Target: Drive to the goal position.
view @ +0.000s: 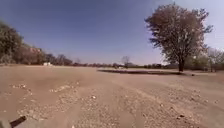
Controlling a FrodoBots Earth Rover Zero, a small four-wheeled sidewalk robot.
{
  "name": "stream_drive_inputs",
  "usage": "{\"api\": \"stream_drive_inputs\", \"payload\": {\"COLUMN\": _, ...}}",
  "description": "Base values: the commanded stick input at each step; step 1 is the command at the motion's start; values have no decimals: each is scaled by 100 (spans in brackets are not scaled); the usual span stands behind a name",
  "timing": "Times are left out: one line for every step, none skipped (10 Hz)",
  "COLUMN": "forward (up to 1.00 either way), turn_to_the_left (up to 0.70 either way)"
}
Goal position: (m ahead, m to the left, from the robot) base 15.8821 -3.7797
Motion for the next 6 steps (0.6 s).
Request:
{"api": "stream_drive_inputs", "payload": {"forward": 50, "turn_to_the_left": 0}}
{"api": "stream_drive_inputs", "payload": {"forward": 50, "turn_to_the_left": 0}}
{"api": "stream_drive_inputs", "payload": {"forward": 50, "turn_to_the_left": 0}}
{"api": "stream_drive_inputs", "payload": {"forward": 50, "turn_to_the_left": 0}}
{"api": "stream_drive_inputs", "payload": {"forward": 50, "turn_to_the_left": 0}}
{"api": "stream_drive_inputs", "payload": {"forward": 50, "turn_to_the_left": 0}}
